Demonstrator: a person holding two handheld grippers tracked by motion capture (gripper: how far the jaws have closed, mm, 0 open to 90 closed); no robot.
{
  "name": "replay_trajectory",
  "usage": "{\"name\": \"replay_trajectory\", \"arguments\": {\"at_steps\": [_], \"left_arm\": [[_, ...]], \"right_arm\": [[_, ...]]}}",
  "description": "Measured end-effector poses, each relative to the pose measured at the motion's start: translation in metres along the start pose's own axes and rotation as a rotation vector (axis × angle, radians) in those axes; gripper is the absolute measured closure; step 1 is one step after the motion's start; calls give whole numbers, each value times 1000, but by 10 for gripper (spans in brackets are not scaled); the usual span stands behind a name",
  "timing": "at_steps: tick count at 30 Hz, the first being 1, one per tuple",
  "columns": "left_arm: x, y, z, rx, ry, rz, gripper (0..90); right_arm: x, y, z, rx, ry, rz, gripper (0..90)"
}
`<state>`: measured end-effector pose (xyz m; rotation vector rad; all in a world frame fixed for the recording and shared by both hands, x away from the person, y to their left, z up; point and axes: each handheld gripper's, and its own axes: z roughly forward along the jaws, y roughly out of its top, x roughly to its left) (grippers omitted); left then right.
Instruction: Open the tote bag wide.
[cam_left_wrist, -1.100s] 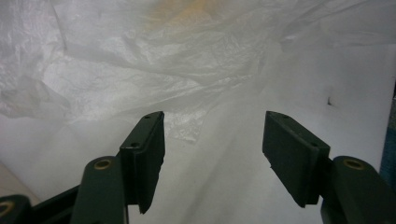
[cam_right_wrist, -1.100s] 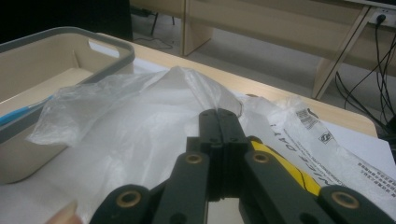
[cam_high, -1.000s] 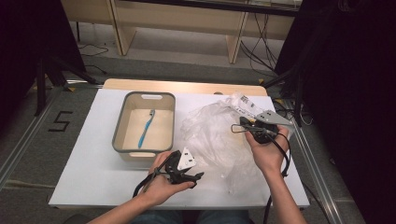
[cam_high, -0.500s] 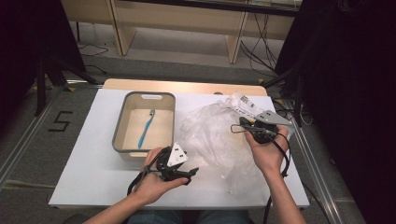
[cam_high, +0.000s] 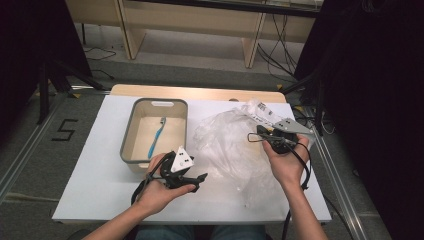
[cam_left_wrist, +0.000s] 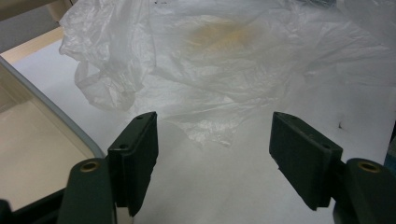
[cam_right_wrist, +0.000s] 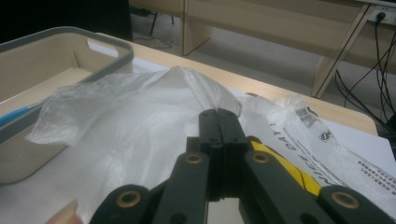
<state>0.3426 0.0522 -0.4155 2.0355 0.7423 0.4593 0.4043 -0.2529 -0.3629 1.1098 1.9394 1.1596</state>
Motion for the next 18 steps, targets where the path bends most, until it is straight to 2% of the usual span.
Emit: {"name": "replay_trajectory", "arguments": {"at_steps": [14, 18], "left_arm": [[9, 4, -6, 2, 38, -22, 328], [9, 4, -6, 4, 38, -26, 327]], "right_arm": [[1, -1, -1, 7, 2, 0, 900], [1, -1, -1, 6, 2, 0, 900]]}}
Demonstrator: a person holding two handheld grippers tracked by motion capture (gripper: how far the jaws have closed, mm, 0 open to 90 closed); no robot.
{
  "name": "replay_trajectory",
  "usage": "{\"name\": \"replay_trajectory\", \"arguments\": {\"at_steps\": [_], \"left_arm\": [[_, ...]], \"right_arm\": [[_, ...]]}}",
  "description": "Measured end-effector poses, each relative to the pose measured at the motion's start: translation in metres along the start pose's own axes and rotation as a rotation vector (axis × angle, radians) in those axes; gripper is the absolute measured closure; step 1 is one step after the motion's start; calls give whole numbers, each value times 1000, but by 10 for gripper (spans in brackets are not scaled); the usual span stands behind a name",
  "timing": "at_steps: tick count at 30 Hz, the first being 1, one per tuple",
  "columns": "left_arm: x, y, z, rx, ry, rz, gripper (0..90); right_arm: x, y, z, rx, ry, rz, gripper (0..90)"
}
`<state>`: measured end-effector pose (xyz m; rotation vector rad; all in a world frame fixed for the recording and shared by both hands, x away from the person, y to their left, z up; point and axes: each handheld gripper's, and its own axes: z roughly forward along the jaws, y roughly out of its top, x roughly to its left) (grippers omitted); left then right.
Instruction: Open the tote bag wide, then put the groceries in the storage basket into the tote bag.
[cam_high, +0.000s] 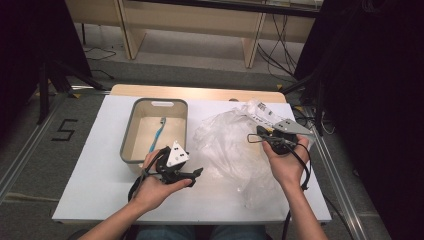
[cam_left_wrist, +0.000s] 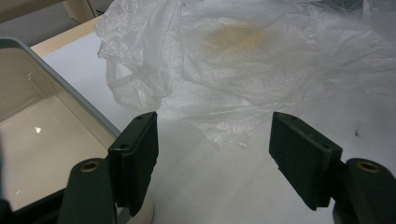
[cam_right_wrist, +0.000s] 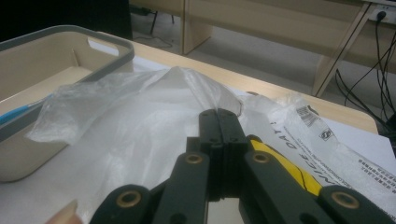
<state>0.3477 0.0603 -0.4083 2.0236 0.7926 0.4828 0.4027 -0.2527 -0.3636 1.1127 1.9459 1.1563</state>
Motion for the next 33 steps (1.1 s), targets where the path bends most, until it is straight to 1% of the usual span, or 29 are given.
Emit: {"name": "replay_trajectory", "arguments": {"at_steps": [5, 13, 18, 23, 26, 30, 33], "left_arm": [[1, 0, 0, 2, 2, -4, 326], [5, 0, 0, 11, 17, -15, 326], [7, 0, -1, 14, 16, -19, 325], [11, 1, -3, 14, 25, -33, 325], [13, 2, -2, 22, 33, -42, 325], [16, 6, -4, 49, 37, -52, 318], [19, 10, -7, 49, 46, -55, 318]], "right_arm": [[0, 0, 1, 2, -3, -1, 900], [0, 0, 1, 2, -1, 1, 900], [0, 0, 2, 0, -2, -2, 900], [0, 0, 2, 1, -3, 1, 900], [0, 0, 1, 1, -1, 3, 900], [-1, -1, 0, -2, 1, 3, 900], [0, -1, -1, -3, 2, 6, 900]]}}
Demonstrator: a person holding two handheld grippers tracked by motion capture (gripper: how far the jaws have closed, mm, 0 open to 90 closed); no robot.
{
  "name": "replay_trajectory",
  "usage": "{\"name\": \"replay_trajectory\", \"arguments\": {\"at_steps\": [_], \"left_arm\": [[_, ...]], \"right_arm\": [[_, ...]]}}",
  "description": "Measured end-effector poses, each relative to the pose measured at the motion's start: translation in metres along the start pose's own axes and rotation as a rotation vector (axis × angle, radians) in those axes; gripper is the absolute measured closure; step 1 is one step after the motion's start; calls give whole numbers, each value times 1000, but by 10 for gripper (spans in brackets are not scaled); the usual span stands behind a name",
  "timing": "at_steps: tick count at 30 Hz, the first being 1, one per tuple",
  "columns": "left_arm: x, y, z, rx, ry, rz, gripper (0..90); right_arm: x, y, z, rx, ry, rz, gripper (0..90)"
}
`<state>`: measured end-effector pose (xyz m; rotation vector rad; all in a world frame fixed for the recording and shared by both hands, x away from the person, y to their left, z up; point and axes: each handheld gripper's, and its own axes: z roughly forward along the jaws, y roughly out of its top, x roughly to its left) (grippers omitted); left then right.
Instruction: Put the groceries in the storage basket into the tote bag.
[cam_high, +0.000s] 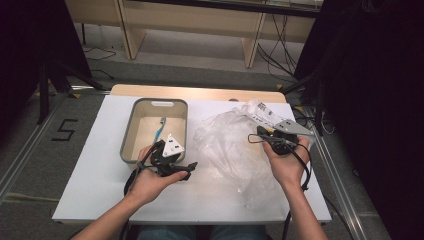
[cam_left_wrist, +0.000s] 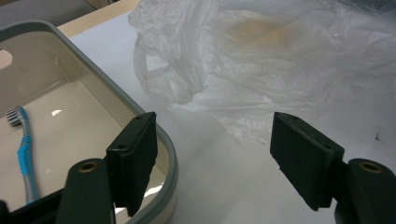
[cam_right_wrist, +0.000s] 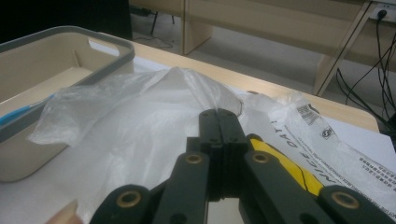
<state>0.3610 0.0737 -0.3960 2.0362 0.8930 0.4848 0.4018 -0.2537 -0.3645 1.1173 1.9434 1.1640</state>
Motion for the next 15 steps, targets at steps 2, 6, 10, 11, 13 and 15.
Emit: {"name": "replay_trajectory", "arguments": {"at_steps": [2, 6, 10, 11, 13, 15], "left_arm": [[3, 2, -1, 0, 4, -1, 316], [13, 4, -4, 7, 7, -18, 317], [25, 6, -5, 10, 28, -30, 318], [27, 7, -4, 10, 33, -39, 318], [35, 8, -3, 20, 41, -52, 317], [42, 10, -2, 39, 42, -59, 316]], "right_arm": [[0, 0, 1, 1, 1, -3, 900], [2, 1, 2, 1, 3, -3, 900], [4, 1, 3, 6, 4, -7, 900], [4, 1, 3, 6, 4, -7, 900], [3, 1, 3, 7, 5, -6, 900], [3, 1, 3, 8, 4, -6, 900]]}}
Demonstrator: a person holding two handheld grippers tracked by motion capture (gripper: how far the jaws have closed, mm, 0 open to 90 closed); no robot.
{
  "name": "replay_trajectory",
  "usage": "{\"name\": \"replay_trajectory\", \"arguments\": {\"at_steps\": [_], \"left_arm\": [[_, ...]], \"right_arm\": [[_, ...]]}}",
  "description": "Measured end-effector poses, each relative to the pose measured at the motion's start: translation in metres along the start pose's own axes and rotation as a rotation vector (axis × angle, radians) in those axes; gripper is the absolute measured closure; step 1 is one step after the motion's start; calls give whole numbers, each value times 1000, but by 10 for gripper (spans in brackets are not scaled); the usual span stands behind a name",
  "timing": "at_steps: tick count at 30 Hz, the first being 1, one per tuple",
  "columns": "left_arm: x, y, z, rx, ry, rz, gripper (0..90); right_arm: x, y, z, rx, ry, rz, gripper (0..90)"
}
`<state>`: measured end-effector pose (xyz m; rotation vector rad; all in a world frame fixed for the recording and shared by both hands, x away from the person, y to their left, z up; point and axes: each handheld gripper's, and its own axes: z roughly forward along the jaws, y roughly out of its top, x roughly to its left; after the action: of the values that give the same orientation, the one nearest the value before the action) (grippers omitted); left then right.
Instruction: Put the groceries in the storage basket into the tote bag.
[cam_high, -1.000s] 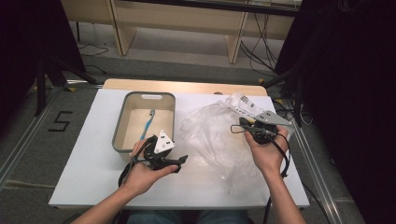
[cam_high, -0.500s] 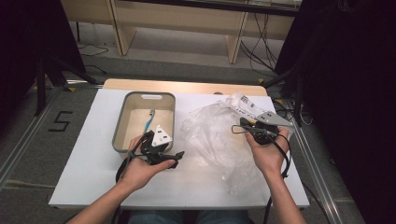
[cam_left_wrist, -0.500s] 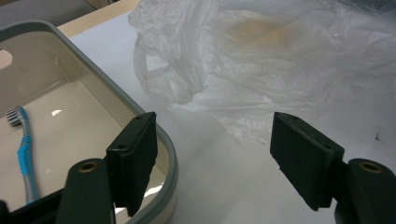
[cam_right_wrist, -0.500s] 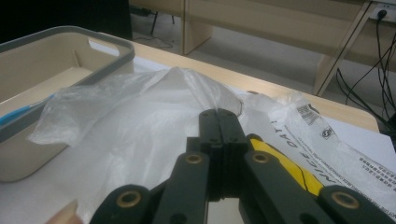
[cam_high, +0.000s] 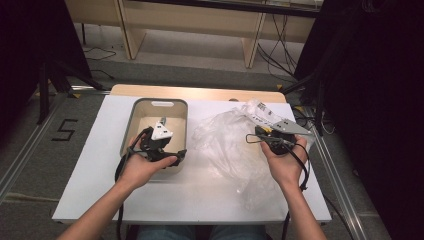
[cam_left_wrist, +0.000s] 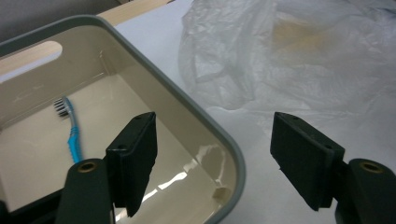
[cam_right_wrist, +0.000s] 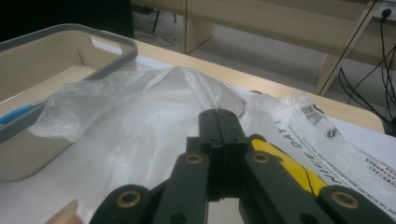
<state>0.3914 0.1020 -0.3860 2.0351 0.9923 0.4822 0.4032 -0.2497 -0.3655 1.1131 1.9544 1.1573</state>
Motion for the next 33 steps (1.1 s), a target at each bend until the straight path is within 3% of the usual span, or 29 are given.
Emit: {"name": "replay_trajectory", "arguments": {"at_steps": [5, 9, 21, 33], "left_arm": [[20, 8, 6, 29, 29, -38, 316], [32, 13, 14, 75, 97, -38, 325], [71, 25, 58, 208, 148, -129, 342], [104, 13, 99, 332, 187, -209, 395]], "right_arm": [[1, -1, 0, 1, 3, 5, 900], [1, -1, 1, 2, 3, 4, 900], [0, -2, 0, 4, 6, 3, 900], [0, -2, 1, 6, 6, 4, 900]]}}
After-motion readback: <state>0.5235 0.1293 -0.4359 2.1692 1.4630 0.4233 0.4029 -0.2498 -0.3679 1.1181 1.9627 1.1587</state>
